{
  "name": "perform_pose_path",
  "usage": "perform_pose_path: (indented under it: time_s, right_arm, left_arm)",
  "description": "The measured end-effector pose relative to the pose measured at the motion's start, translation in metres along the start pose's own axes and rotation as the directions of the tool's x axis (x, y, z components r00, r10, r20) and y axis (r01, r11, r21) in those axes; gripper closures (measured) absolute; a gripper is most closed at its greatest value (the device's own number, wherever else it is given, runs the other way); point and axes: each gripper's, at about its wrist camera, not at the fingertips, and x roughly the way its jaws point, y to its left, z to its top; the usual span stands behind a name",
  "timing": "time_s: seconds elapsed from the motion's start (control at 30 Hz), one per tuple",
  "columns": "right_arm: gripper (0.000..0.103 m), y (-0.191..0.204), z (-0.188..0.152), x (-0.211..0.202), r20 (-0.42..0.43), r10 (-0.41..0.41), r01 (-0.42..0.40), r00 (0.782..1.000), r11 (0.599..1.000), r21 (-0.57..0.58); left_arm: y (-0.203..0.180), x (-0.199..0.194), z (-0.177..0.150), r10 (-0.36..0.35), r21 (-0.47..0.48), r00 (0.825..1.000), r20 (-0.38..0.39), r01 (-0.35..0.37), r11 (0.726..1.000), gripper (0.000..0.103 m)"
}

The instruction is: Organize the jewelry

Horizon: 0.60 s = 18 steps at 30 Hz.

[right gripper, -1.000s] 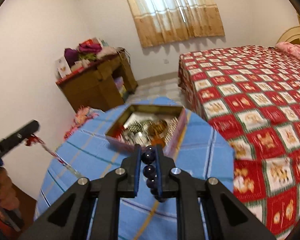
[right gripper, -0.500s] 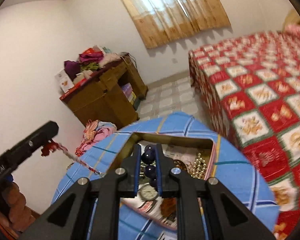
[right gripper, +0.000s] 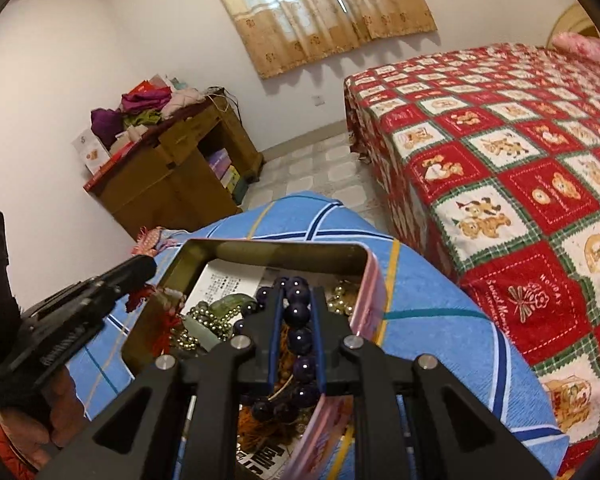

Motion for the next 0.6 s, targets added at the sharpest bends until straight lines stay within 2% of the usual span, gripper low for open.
perform_pose_path:
  time_s: [0.07,0.13,0.17,0.2,0.27,0.33,0.4,0.47,0.6]
  right_arm:
    - [0.067,0.001,0.0,-0.01,0.023,0.015,-0.015,1.0,1.0,0.011]
    - [0.045,0.004,0.001,-0.024,0.063,0.016,-0.017,0.998,1.0,0.007]
    - [0.044,0.009,0.002,-0.037,0.099,0.015,-0.014,0.995,1.0,-0.006]
    - [0.044,0.012,0.002,-0.043,0.116,0.012,-0.01,0.993,1.0,-0.016]
    - [0.044,0.021,0.0,-0.063,0.155,-0.011,0.017,0.988,0.999,-0.038]
    - [0.041,0.034,-0.01,-0.083,0.169,-0.03,0.039,0.985,0.998,-0.052]
    - [0.036,0.043,-0.019,-0.093,0.174,-0.05,0.063,0.983,0.996,-0.065]
    - [0.035,0.054,-0.034,-0.108,0.185,-0.08,0.097,0.98,0.992,-0.084]
    - [0.028,0.063,-0.053,-0.121,0.177,-0.096,0.114,0.98,0.989,-0.093]
  left_arm:
    - [0.005,-0.003,-0.003,-0.002,-0.019,1.0,-0.024,0.001,1.0,0.099]
    - [0.012,-0.009,-0.006,-0.043,-0.061,0.998,-0.043,0.04,0.997,0.092]
    - [0.017,-0.015,-0.007,-0.051,-0.088,0.997,-0.051,0.046,0.995,0.076]
    - [0.022,-0.022,-0.009,-0.043,-0.111,0.998,-0.046,0.038,0.993,0.053]
    - [0.026,-0.042,-0.017,-0.015,-0.144,1.0,0.002,0.015,0.989,0.033]
    - [0.024,-0.06,-0.024,0.025,-0.153,0.999,0.028,-0.02,0.988,0.032]
    - [0.02,-0.073,-0.033,0.082,-0.153,0.997,-0.001,-0.081,0.985,0.032]
    - [0.016,-0.085,-0.042,0.104,-0.146,0.994,-0.019,-0.105,0.984,0.032]
    - [0.006,-0.106,-0.058,0.16,-0.113,0.986,-0.034,-0.163,0.98,0.032]
